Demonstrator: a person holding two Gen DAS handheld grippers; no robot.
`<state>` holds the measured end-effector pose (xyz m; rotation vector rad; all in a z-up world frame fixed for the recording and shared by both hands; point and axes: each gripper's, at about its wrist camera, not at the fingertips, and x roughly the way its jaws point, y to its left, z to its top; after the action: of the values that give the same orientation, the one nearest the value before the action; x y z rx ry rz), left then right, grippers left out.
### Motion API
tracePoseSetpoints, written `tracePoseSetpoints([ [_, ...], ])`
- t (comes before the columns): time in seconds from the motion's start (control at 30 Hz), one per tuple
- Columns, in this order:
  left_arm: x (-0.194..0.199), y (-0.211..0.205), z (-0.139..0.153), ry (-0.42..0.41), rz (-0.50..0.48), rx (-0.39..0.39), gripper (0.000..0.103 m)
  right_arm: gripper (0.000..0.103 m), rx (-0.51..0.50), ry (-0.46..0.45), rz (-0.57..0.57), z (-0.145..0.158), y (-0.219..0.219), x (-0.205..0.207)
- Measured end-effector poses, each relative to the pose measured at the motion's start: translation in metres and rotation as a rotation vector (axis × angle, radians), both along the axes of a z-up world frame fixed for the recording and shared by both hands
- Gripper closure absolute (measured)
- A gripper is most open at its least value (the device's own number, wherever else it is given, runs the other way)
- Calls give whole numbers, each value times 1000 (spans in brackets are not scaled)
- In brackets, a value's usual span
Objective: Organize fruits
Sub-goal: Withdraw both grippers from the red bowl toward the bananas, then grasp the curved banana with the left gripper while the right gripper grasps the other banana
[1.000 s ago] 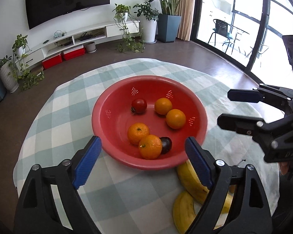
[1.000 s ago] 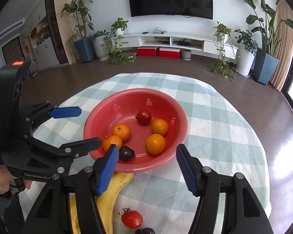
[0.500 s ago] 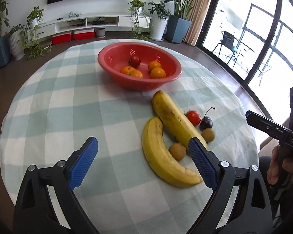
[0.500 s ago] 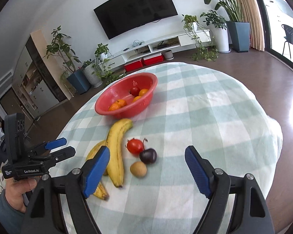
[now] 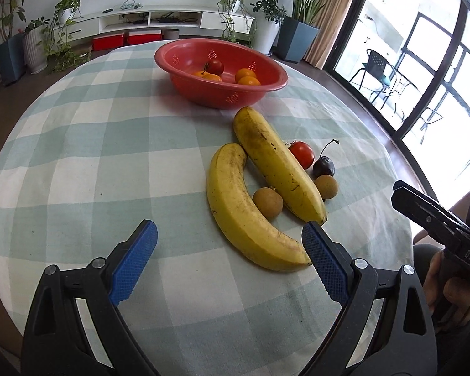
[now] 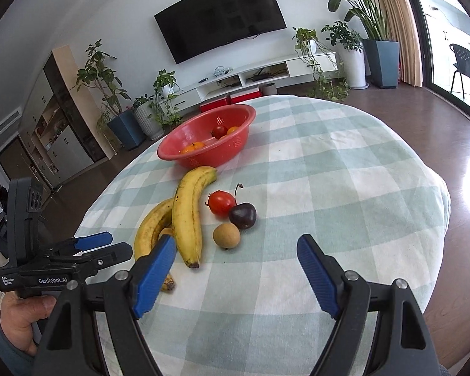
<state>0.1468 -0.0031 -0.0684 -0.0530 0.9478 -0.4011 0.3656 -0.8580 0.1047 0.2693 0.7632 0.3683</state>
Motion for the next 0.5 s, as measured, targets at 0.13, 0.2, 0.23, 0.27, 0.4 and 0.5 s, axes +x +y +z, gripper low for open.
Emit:
tracePoseSetpoints([
  [0.13,13,0,-3,-2,44,28,9,21,1,-4,-5,-1,-1,-1],
  [0.2,21,0,-2,1,66,41,9,21,0,-7,-4,-1,-1,-1],
  [0.23,26,0,-3,5,68,49,9,21,-1,-8,-4,-1,-1,-1],
  [0.27,30,-2,-3,10,68,56,11,21,-3,-10,-3,0,-1,-1],
  [0.4,44,-11,-6,25,64,83,22,21,-5,-20,3,0,0,-2],
  [0.5,56,-13,-12,55,76,102,34,21,-1,-25,7,1,0,-2],
])
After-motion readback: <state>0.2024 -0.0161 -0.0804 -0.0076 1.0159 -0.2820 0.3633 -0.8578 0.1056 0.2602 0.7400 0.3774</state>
